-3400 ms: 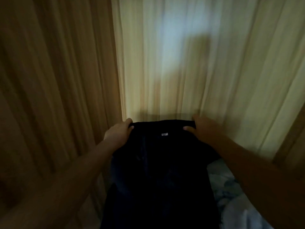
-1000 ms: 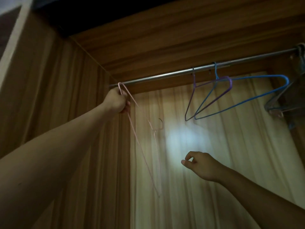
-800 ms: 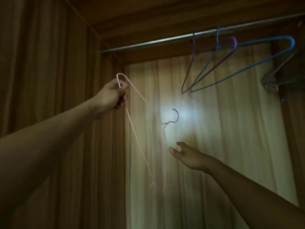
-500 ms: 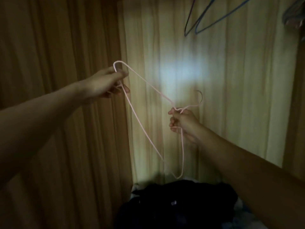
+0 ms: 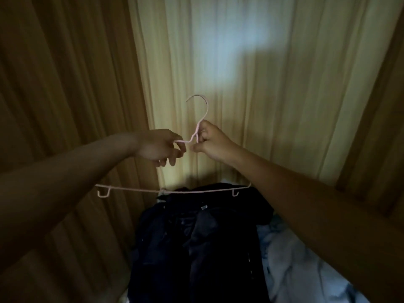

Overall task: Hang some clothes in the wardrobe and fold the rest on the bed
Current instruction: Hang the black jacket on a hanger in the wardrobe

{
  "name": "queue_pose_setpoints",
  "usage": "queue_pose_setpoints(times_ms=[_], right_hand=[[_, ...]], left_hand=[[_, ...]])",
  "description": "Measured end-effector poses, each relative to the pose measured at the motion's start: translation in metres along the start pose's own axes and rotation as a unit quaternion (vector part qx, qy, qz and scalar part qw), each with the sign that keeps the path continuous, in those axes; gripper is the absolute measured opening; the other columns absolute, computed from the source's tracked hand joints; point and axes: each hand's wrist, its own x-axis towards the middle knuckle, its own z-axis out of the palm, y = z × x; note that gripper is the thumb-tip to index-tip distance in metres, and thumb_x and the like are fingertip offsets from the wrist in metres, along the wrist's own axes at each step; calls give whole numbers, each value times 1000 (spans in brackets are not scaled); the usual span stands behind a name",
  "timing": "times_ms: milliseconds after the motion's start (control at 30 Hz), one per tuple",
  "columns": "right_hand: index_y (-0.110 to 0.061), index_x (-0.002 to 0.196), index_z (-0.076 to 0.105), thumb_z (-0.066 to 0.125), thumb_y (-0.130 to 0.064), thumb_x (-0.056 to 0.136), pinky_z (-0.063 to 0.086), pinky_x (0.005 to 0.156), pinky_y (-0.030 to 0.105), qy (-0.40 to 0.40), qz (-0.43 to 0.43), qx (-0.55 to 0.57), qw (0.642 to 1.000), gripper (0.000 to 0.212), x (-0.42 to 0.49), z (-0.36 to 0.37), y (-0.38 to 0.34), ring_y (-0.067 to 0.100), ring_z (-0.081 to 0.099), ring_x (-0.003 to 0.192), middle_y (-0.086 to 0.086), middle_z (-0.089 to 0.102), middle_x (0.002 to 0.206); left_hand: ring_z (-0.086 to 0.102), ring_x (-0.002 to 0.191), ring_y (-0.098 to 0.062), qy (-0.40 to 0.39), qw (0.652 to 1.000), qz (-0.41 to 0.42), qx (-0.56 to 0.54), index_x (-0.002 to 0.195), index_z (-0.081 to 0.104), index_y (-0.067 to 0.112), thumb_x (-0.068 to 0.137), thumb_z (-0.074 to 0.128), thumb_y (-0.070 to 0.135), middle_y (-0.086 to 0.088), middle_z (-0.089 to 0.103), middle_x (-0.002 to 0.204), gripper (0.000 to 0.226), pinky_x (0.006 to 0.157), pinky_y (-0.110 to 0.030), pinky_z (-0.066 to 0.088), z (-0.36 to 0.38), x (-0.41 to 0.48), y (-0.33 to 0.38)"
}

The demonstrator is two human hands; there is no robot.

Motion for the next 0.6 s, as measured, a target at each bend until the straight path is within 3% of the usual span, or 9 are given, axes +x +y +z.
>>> queue_pose_setpoints(times_ms=[100, 200, 300, 367, 433, 500, 600], right_hand=[[-22, 87, 50, 75, 3, 77, 42, 66, 29, -19, 16, -10, 1000, 37, -9, -3, 21, 12, 52, 67, 1, 55, 76], [-29, 96, 55, 66, -4, 70, 47, 72, 30, -43, 46, -14, 998, 38, -24, -11, 54, 16, 59, 89, -1, 61, 98], [-23, 115, 56, 57, 1, 76, 43, 69, 13, 17, 78, -77, 994, 46, -35, -35, 99, 21, 57, 106, -1, 57, 110], [-15, 122, 56, 55, -3, 87, 40, 74, 21, 37, 132, -189, 972, 36, -42, -56, 133, 27, 57, 110, 10, 59, 121], [-10, 122, 58, 60, -17, 92, 35, 74, 26, -56, 201, -272, 939, 32, -52, -67, 164, 25, 57, 108, 14, 59, 130], [-10, 125, 61, 66, -29, 88, 42, 78, 29, -152, 261, -321, 897, 42, -63, -66, 183, 27, 59, 110, 10, 60, 128], [-15, 103, 66, 67, -34, 88, 52, 86, 35, -173, 270, -354, 878, 24, -76, -61, 200, 27, 62, 103, 13, 66, 122]], left_hand=[[49, 50, -12, 29, 994, -5, -104, 113, 67, 28, 97, 48, 3, -4, 69, 75, 35, 51, -26, 41, 23, 17, -13], [48, 49, -11, 22, 990, -19, -139, 93, 72, 41, 92, 44, -2, 2, 68, 68, 51, 45, -24, 36, 31, 21, -29], [50, 51, -13, 41, 990, -41, -131, 83, 75, 36, 86, 50, 4, 0, 67, 69, 41, 48, -25, 38, 34, 16, -41], [48, 47, -9, 49, 987, -64, -137, 77, 75, 36, 79, 56, 19, 4, 59, 61, 25, 44, -24, 40, 39, 13, -47], [52, 52, -8, 46, 986, -87, -132, 77, 71, 41, 76, 62, 41, 5, 56, 66, 9, 45, -23, 47, 46, 12, -48], [60, 73, -15, 40, 987, -105, -112, 80, 66, 49, 83, 66, 57, 2, 57, 90, 9, 53, -28, 56, 52, 11, -50], [58, 79, -24, 16, 987, -91, -128, 86, 64, 55, 91, 58, 62, -6, 52, 95, 10, 57, -35, 61, 52, 9, -49]])
